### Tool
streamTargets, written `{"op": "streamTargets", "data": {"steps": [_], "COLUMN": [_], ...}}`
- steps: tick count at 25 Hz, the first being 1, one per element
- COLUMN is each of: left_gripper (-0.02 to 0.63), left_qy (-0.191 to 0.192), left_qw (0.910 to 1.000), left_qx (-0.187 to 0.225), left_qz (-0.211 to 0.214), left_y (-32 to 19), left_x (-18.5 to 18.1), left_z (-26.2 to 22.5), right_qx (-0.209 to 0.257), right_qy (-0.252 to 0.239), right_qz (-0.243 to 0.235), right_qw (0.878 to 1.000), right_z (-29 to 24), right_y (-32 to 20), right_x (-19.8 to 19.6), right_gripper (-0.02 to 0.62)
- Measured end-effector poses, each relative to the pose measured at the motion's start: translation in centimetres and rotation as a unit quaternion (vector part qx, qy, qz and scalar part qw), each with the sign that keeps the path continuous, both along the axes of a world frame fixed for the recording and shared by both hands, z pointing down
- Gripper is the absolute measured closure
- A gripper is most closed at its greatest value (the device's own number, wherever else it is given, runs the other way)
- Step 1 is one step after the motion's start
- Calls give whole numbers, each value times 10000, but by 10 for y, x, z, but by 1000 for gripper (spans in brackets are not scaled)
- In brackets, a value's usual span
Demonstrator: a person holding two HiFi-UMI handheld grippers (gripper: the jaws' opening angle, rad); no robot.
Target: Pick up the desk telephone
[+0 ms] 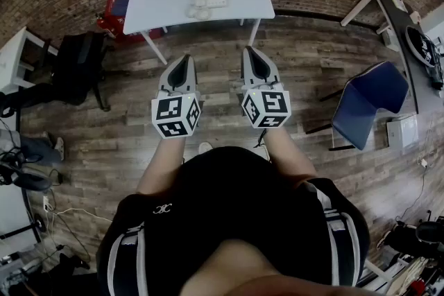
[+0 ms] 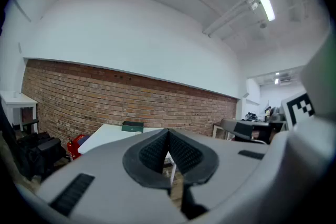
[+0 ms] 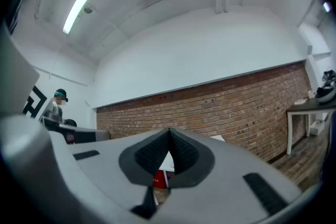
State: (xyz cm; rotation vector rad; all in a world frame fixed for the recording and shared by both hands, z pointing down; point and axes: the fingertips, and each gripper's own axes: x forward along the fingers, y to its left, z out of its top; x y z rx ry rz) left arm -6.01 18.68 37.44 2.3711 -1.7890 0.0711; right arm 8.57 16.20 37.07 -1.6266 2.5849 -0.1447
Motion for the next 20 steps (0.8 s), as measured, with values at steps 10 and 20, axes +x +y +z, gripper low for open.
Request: {"op": "streamTargets", "data": {"steps": [10,20], "left_gripper": [604,604], "left_qy": [52,116], "left_qw": [10000,9994], "left_qx": [68,172], "left_qz": [45,281], "left_y": [-5,-12], "left_x": [-15,-44], "left_z": [-6,-7], "right_qx": [112,212], "right_qy": [-183,-228], "right_qz": [33,212], "right_qw": [9998,9993], "right_z": [-16,-20], "right_y": [2,6], "right_x": [-16,-49], "right_gripper": [597,597]}}
